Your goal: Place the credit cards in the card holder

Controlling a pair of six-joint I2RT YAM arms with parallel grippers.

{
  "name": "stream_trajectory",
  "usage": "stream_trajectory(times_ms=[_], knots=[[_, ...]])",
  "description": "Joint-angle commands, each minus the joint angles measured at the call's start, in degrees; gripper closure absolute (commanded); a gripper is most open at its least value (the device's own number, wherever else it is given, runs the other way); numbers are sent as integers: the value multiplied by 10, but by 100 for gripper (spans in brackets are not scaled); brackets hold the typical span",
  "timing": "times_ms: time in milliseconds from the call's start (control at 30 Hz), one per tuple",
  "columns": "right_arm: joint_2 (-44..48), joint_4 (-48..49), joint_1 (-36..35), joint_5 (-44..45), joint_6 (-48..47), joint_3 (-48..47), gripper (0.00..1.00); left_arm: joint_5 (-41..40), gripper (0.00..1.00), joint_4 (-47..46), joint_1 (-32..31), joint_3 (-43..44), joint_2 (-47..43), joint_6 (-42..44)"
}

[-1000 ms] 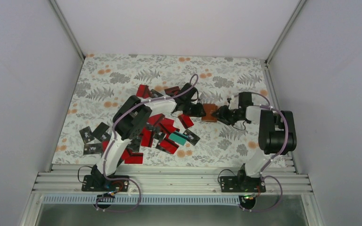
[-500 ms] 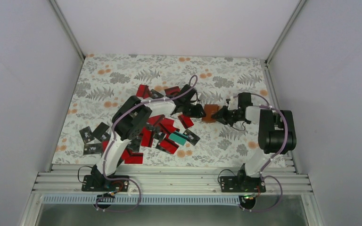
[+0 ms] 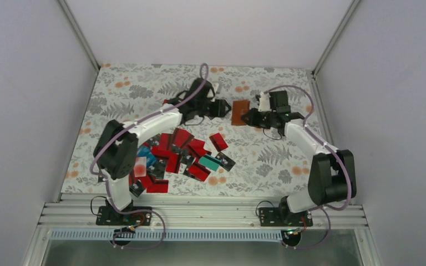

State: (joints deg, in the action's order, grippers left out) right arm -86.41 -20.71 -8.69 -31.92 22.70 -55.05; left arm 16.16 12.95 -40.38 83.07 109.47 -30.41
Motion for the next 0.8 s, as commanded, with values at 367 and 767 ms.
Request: stream_trajectory(times_ms=[367,767], knots=[[141,188,-197,385,-184,36,96,10,36,113,65,39,-136,-97],[160,357,-312,516,-388,115,96,63,0,135,66,75,-150,-138]])
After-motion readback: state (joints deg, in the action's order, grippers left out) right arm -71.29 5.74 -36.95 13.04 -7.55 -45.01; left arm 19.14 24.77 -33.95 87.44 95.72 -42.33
